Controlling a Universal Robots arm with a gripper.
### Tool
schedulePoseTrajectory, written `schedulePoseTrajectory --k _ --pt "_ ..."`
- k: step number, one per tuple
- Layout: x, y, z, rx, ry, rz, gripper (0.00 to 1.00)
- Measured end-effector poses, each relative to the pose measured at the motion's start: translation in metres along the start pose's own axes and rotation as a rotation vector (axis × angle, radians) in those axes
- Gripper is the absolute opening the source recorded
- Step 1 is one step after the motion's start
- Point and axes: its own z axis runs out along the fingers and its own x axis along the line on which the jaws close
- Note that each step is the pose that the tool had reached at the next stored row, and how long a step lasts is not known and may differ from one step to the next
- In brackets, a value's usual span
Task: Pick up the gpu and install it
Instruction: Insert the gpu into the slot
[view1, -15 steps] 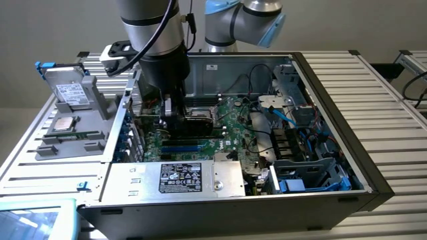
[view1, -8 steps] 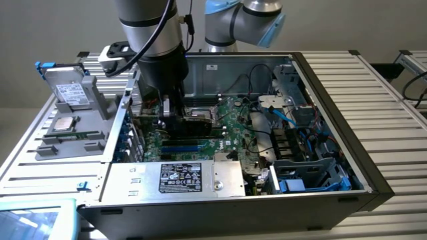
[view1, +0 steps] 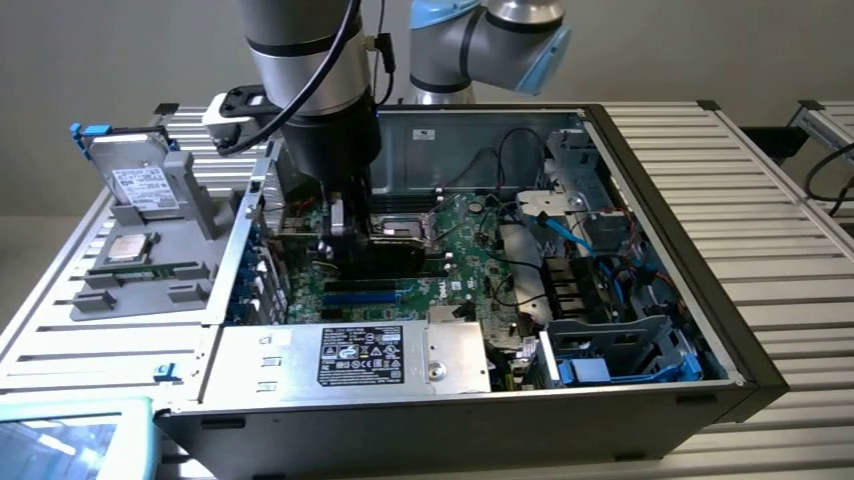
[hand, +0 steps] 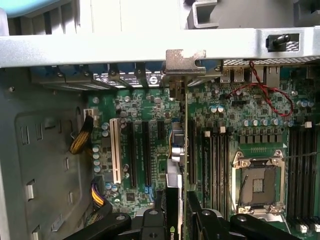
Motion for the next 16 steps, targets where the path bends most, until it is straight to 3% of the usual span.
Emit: schedulePoseTrajectory --k 3,16 --pt "0.000 -0.0045 0.0006 -0.0020 0.0102 -0.001 0.27" --pt "-0.004 -0.0053 0.0142 -0.0019 0.0163 -0.008 0.27"
